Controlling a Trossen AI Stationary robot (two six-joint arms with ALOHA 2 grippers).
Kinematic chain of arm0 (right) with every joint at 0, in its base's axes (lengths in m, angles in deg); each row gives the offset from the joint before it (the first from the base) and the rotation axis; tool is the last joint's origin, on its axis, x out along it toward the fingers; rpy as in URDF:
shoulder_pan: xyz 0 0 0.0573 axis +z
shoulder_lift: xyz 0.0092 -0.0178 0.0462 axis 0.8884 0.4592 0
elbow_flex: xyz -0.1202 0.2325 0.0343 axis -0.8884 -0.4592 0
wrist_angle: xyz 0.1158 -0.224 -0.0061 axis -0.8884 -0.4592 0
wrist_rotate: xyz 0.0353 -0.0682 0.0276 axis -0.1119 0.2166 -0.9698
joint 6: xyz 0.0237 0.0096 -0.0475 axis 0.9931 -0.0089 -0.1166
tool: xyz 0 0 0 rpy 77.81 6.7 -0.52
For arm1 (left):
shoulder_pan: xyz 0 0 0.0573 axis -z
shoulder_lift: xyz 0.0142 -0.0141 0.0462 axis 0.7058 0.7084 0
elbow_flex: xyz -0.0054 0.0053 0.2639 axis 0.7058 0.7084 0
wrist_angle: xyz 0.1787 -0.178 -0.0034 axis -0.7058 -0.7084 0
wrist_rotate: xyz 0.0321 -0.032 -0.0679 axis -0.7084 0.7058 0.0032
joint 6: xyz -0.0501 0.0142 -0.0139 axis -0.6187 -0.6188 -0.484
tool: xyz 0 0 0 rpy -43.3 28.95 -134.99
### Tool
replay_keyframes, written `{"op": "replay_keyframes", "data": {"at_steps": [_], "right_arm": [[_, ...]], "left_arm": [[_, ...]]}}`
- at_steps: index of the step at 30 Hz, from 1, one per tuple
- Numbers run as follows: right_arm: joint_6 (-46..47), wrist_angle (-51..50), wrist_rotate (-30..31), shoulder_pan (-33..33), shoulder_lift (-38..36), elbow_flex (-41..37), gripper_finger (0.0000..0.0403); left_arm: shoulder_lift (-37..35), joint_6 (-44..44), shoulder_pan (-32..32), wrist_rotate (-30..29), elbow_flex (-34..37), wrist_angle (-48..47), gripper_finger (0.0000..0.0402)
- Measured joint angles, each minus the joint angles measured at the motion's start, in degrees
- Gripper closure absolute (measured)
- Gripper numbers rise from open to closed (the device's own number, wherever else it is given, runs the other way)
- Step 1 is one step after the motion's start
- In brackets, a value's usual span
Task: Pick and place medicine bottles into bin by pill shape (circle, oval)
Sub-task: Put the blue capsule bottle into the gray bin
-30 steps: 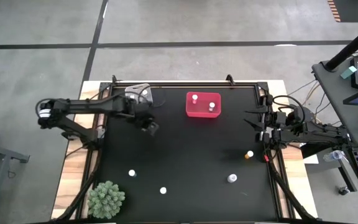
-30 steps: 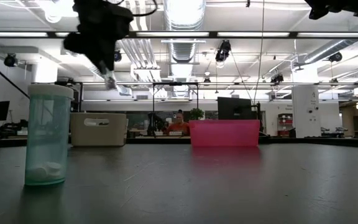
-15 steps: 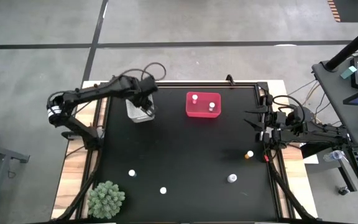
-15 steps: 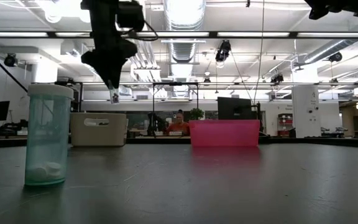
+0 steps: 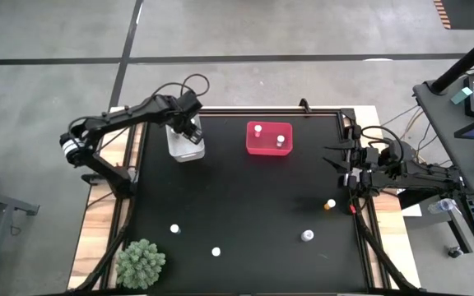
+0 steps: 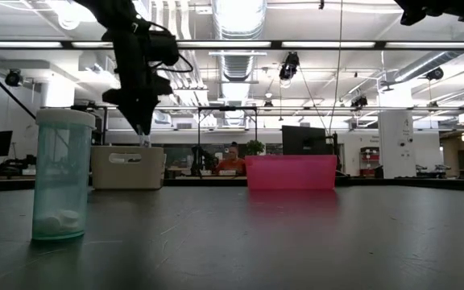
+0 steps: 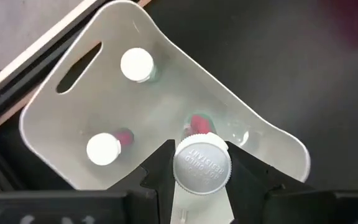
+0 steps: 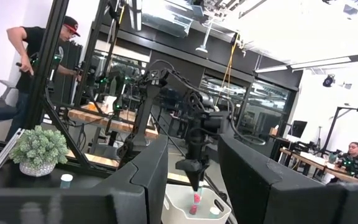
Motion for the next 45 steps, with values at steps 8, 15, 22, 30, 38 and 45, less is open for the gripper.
{"op": "replay_keyframes", "data": {"at_steps": [8,15,22,30,38,45], "right_arm": [[0.0,0.0,0.0,0.0,0.0,0.0,0.0271],[0.0,0.0,0.0,0.0,0.0,0.0,0.0271],[0.0,0.0,0.0,0.0,0.0,0.0,0.0271],[0.0,0.0,0.3,0.0,0.0,0.0,0.0271],[-0.2,0.0,0.3,0.0,0.0,0.0,0.0271],[-0.1,0.0,0.3,0.0,0.0,0.0,0.0271]], "left_arm": [[0.0,0.1,-0.2,0.0,6.0,5.6,0.0306],[0.0,0.0,-0.2,0.0,9.4,9.5,0.0306],[1.4,0.1,-0.2,0.0,10.3,10.1,0.0307],[7.7,1.8,-0.2,-0.1,7.4,10.0,0.0307],[8.3,1.7,-0.2,-0.1,7.2,9.5,0.03],[8.2,1.7,-0.2,-0.1,7.2,9.6,0.0265]]}}
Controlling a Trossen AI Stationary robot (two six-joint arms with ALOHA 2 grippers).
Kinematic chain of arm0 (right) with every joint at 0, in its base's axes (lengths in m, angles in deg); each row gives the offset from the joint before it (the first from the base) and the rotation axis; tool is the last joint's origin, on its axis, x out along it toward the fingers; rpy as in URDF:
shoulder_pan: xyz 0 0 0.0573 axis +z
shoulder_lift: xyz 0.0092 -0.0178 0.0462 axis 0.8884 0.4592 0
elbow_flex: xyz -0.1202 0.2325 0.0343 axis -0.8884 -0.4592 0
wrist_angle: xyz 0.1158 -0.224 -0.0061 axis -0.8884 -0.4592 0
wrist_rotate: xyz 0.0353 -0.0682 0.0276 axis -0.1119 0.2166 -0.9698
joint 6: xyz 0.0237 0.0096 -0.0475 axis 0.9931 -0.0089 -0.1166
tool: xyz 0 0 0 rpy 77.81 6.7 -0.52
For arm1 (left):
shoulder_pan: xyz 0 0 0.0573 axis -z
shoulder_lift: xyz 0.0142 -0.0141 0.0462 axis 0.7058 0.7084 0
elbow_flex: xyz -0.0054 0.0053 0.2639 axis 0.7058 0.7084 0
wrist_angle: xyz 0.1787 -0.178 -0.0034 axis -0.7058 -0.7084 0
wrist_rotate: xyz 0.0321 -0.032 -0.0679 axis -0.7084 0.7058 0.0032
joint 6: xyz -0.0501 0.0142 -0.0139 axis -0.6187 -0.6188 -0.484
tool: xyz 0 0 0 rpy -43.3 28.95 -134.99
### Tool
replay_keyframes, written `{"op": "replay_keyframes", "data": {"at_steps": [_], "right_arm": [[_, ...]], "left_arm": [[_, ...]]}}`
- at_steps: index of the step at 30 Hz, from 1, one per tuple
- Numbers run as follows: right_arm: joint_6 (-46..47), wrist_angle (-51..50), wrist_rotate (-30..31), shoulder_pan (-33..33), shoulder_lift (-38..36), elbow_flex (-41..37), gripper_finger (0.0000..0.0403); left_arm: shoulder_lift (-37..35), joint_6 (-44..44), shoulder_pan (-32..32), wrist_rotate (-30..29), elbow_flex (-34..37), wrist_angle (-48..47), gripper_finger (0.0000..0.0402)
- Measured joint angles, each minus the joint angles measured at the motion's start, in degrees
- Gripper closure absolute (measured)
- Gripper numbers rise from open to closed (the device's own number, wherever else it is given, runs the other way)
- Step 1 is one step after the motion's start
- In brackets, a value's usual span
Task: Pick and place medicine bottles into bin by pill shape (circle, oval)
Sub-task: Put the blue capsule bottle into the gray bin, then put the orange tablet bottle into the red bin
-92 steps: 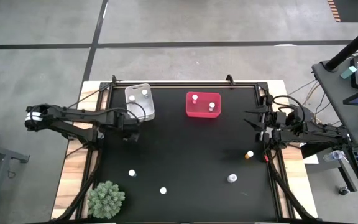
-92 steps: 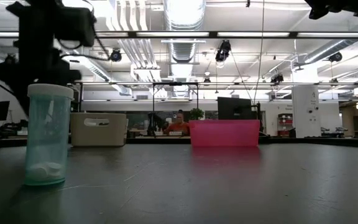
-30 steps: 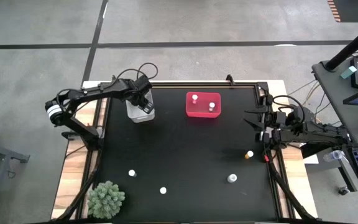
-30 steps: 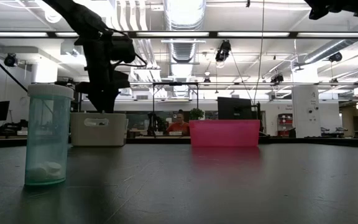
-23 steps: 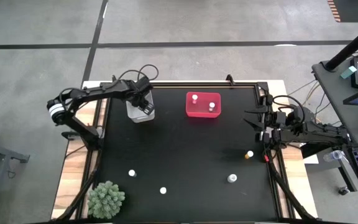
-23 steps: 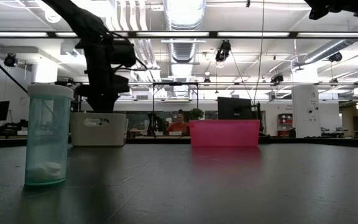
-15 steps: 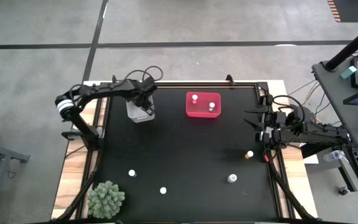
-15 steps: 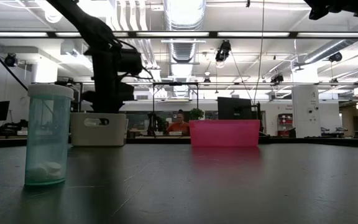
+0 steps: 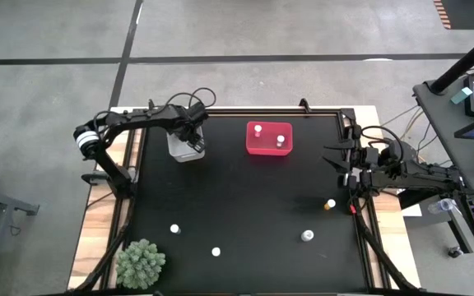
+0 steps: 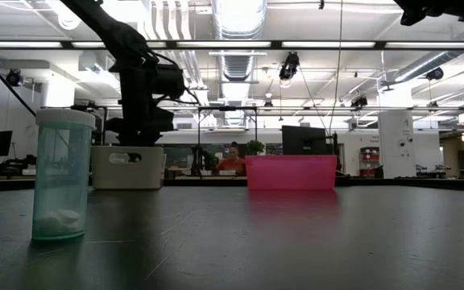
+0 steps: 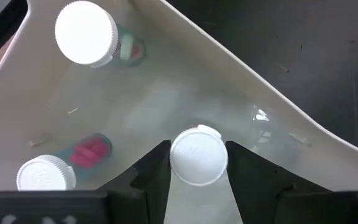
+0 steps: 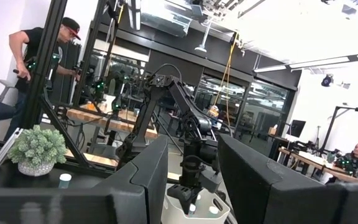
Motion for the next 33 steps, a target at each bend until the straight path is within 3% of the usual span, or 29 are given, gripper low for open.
{"op": "replay_keyframes", "data": {"at_steps": [9,21,27,33], "right_arm": [[0.2,0.0,0.0,0.0,0.0,0.0,0.0271],[1.9,0.1,0.2,0.0,0.0,0.0,0.0271],[6.4,0.1,0.2,0.0,0.0,0.0,0.0271],[16.9,0.1,-0.1,0.0,0.1,0.0,0.0271]], "left_arm": [[-2.3,0.0,0.0,0.0,0.0,-0.1,0.0236],[-15.4,0.0,3.2,-0.1,0.0,2.1,0.0235],[-22.1,2.1,10.9,-0.1,2.0,14.0,0.0234],[-26.4,9.1,20.5,0.0,6.7,30.9,0.0234]]}}
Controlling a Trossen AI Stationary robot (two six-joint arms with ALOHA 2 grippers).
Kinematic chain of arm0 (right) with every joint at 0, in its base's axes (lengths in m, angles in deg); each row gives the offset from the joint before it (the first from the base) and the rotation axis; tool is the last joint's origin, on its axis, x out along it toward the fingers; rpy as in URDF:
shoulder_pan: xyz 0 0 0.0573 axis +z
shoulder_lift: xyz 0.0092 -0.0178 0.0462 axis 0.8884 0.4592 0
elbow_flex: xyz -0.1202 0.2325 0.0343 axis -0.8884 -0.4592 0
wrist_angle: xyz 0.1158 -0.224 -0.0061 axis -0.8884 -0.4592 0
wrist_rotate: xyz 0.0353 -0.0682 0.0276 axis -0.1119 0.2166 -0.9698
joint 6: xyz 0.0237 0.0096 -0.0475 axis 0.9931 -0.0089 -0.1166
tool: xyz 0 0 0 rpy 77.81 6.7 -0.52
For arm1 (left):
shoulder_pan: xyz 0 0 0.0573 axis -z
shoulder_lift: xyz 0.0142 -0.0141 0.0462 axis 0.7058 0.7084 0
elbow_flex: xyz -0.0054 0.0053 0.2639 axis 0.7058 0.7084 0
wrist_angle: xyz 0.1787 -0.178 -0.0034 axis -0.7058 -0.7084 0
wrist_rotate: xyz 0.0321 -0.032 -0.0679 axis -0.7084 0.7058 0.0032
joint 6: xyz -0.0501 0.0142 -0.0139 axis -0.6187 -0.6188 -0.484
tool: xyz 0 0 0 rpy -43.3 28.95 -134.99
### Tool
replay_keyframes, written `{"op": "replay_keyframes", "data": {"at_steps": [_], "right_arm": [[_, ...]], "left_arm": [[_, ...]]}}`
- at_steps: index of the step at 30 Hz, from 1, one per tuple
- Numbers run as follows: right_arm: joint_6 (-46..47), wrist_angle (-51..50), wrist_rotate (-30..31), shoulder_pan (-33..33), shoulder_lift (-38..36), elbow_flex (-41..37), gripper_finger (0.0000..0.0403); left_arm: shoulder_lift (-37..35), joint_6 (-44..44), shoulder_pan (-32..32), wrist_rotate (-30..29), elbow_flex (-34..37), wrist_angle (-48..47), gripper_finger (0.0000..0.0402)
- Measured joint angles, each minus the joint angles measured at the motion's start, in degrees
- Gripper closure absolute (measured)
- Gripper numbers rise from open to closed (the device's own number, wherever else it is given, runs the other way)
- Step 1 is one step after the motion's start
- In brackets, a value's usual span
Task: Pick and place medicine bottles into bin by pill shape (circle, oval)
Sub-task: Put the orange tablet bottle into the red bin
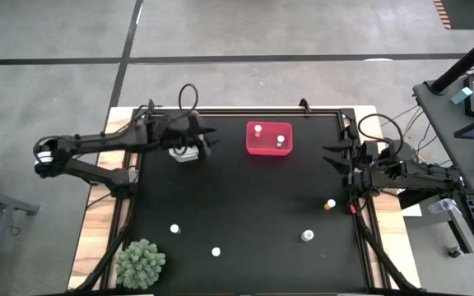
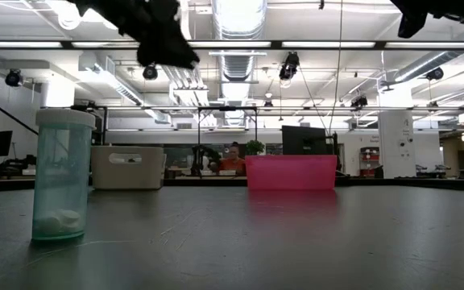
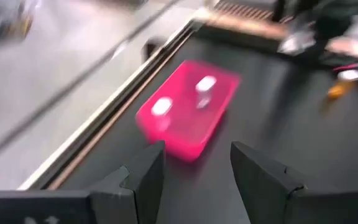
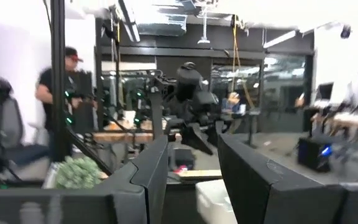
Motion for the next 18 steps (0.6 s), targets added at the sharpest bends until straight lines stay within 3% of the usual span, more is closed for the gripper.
{"op": "replay_keyframes", "data": {"at_steps": [6,10,18], "right_arm": [[12.8,-0.6,-2.3,0.0,2.3,1.5,0.0271],[20.6,-3.4,-4.4,0.4,5.7,5.0,0.0271],[34.7,-26.2,-4.7,0.4,14.5,17.0,0.0271]], "left_arm": [[-1.7,9.4,5.9,0.1,5.0,15.6,0.0234],[-1.8,13.6,7.4,0.1,6.1,18.2,0.0234],[-2.1,20.4,7.5,0.1,6.1,19.2,0.0234]]}}
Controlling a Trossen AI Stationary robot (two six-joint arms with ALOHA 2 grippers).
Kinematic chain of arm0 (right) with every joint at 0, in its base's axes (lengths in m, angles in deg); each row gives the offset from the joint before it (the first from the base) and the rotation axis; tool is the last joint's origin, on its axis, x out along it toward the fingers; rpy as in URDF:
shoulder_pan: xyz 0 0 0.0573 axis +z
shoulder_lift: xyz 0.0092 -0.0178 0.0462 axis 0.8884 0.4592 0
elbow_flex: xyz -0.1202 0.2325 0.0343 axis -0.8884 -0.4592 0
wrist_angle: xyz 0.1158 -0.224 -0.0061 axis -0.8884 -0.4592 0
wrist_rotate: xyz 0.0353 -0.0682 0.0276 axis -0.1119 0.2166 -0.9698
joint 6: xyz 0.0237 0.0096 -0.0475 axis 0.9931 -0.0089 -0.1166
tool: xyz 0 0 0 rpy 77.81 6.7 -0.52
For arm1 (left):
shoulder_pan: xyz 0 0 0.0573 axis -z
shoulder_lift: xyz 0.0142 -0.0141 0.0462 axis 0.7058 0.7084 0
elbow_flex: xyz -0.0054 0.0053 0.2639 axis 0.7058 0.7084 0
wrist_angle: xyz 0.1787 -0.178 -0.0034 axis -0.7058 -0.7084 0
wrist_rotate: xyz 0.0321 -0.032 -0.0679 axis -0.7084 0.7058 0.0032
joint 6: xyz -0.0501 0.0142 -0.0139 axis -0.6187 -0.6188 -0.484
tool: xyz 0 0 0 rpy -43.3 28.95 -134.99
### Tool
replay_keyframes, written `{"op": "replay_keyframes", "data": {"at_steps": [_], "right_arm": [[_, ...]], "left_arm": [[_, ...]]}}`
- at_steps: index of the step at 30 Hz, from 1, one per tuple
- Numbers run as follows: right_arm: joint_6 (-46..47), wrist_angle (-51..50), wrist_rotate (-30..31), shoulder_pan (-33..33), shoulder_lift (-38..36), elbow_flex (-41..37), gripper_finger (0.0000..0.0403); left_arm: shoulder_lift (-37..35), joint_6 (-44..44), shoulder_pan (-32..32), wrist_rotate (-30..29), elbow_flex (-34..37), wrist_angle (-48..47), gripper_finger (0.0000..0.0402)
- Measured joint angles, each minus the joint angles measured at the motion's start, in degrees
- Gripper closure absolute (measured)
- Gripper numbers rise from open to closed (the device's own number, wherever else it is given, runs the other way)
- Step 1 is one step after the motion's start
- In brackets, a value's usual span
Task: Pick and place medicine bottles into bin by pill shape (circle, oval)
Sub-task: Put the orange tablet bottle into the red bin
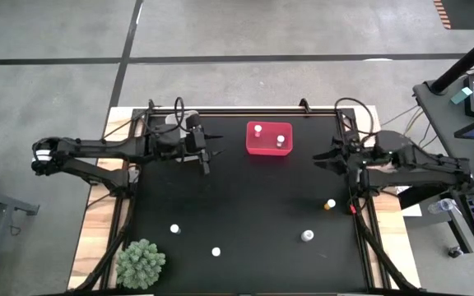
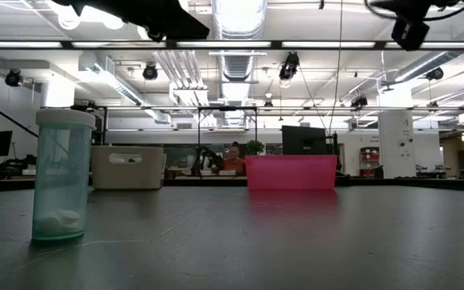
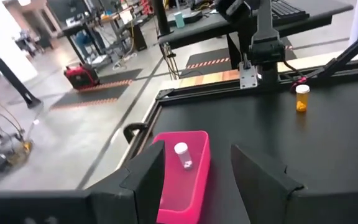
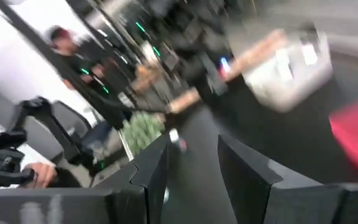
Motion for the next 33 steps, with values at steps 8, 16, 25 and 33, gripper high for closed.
{"op": "replay_keyframes", "data": {"at_steps": [8,16,25,33], "right_arm": [[17.4,-29.1,0.0,0.0,10.1,10.9,0.0271],[34.1,-52.6,-1.8,3.8,17.8,16.3,0.0271],[46.5,-58.7,-1.7,13.5,24.5,20.1,0.0271],[54.8,-58.7,-1.7,20.2,28.6,20.6,0.0271]], "left_arm": [[0.0,7.6,-0.2,-0.2,0.0,0.0,0.0234],[-0.3,12.2,-0.4,-3.2,0.0,0.0,0.0234],[-0.3,15.5,-4.2,-3.4,0.2,0.0,0.0234],[-0.3,18.0,-9.4,-2.6,4.2,4.7,0.0234]]}}
